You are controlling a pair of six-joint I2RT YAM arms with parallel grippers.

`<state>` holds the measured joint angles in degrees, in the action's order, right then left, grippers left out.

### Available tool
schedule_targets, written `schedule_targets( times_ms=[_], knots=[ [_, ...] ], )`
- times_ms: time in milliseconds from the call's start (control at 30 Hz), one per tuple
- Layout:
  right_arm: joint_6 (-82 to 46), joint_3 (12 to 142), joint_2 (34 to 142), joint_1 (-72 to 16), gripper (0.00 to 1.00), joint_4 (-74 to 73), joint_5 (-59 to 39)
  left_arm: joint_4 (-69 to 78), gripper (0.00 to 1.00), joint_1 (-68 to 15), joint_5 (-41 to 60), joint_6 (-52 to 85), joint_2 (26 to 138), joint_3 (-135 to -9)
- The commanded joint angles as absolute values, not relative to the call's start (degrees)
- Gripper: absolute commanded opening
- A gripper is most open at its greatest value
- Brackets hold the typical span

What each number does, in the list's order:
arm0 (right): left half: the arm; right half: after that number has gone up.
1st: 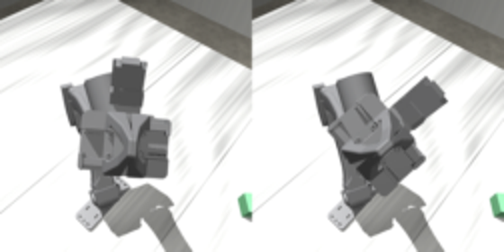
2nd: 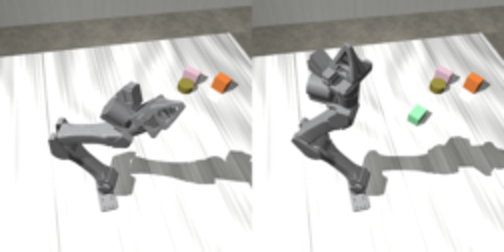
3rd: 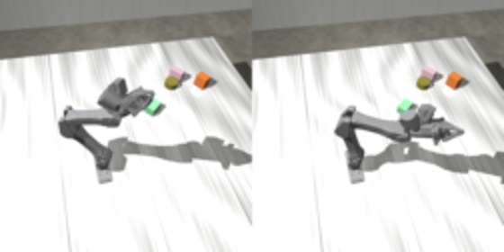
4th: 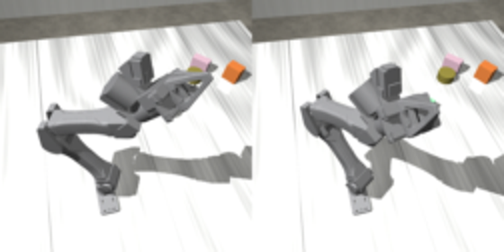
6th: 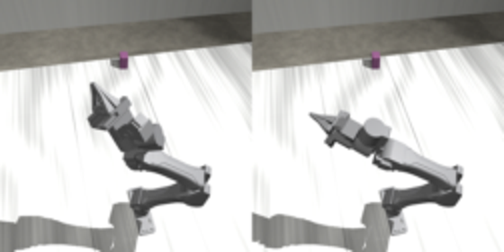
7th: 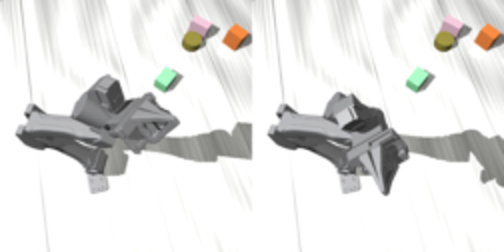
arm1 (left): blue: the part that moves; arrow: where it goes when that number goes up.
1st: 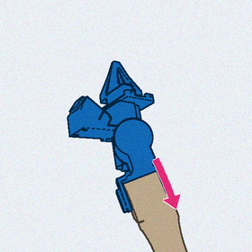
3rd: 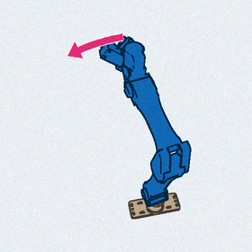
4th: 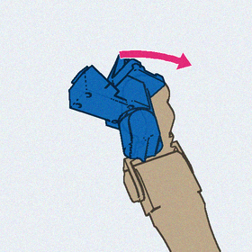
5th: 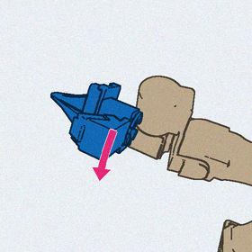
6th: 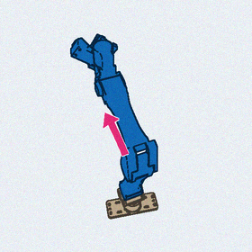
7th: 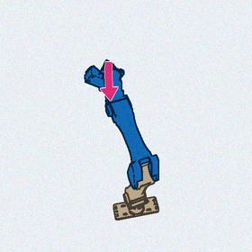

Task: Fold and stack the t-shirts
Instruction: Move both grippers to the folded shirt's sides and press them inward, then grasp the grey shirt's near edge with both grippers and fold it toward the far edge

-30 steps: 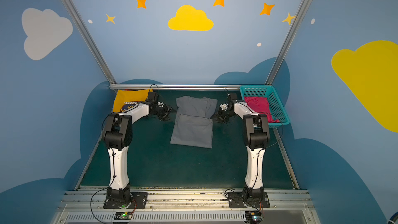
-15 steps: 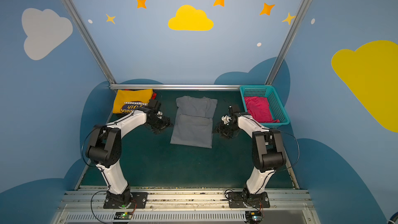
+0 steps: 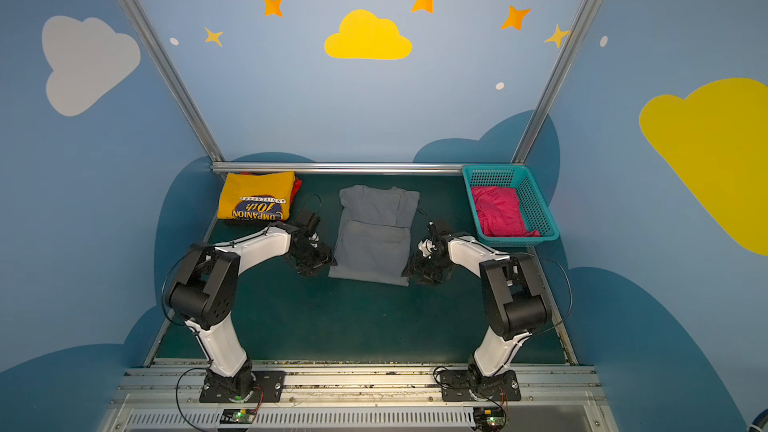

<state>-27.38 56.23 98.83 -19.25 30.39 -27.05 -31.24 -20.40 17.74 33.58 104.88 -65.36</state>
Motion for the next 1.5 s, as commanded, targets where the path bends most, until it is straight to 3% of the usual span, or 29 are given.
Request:
schedule_targets(
  times_ms=[0,300,633,800,1000,1067,1467],
  knots=[
    [-28.8,55.6,100.6,-20.5,0.62,28.7,-26.5,-30.6,0.69,-22.0,18.1,34.9,105.3,-63.2],
    [-30.2,55.2,102.1,-21.9,0.52,28.5,-25.5,-27.6,0.59,-23.3,20.9,37.4,106.5,-61.4],
    [-31.0,55.2,102.5,-22.3,0.39,28.5,-24.7,-27.2,0.38,-23.6,20.2,38.6,105.7,-59.7],
    [-31.2,55.2,102.3,-22.3,0.26,28.5,-24.8,-26.8,0.27,-23.8,20.3,39.2,105.1,-59.0],
    [-31.6,54.9,101.0,-22.3,0.05,28.6,-25.8,-26.0,0.05,-24.6,20.0,40.4,103.6,-57.0],
    [-31.6,54.5,100.1,-22.5,0.0,28.9,-25.6,-25.8,0.05,-24.9,19.6,41.1,102.2,-55.7],
    [-34.2,45.5,86.9,-27.5,0.0,33.5,-21.5,-27.6,0.05,-30.9,13.9,49.2,89.1,-44.2]
  ],
)
